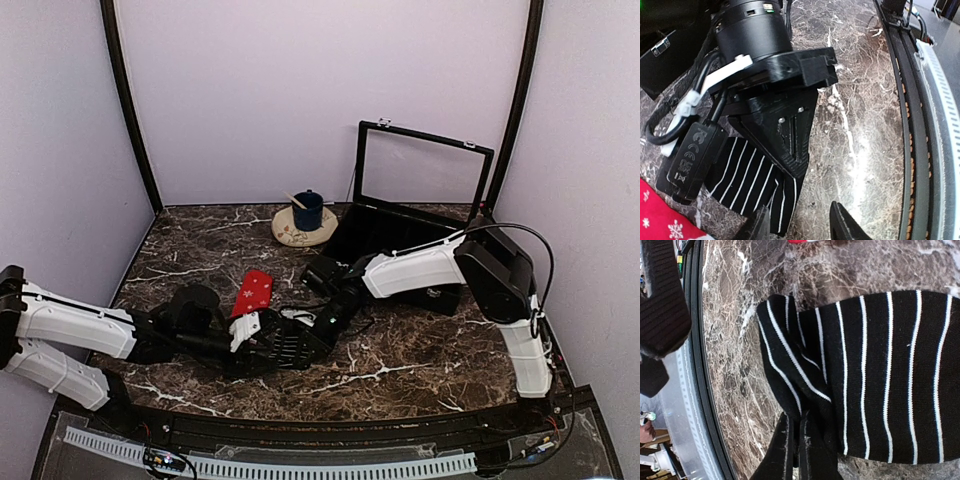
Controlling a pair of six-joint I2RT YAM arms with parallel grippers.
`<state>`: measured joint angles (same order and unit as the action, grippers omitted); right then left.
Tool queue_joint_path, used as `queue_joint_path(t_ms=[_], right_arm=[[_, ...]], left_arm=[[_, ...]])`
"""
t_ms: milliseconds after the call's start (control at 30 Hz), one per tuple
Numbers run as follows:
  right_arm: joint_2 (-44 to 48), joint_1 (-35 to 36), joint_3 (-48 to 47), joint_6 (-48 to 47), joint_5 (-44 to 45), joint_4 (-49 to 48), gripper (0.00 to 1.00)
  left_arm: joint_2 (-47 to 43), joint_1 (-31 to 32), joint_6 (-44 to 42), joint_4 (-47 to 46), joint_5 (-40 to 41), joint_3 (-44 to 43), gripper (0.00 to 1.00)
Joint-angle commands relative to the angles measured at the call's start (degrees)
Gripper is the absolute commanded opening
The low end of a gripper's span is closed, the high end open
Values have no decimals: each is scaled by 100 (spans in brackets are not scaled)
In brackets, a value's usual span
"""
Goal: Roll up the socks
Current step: Roll the sock at the center of the board.
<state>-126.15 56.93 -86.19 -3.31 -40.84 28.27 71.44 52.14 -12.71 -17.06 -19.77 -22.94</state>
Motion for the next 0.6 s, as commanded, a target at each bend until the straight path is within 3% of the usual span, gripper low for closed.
queue_joint_path(t_ms=[0,567], right_arm=[[-261,-53,-81,15,-74,582,0],[-288,-164,-115,-29,-271,803,0]], left_arm=[[54,190,-594,-52,481,53,43],[1064,534,-1346,-411,1028,-319,45]])
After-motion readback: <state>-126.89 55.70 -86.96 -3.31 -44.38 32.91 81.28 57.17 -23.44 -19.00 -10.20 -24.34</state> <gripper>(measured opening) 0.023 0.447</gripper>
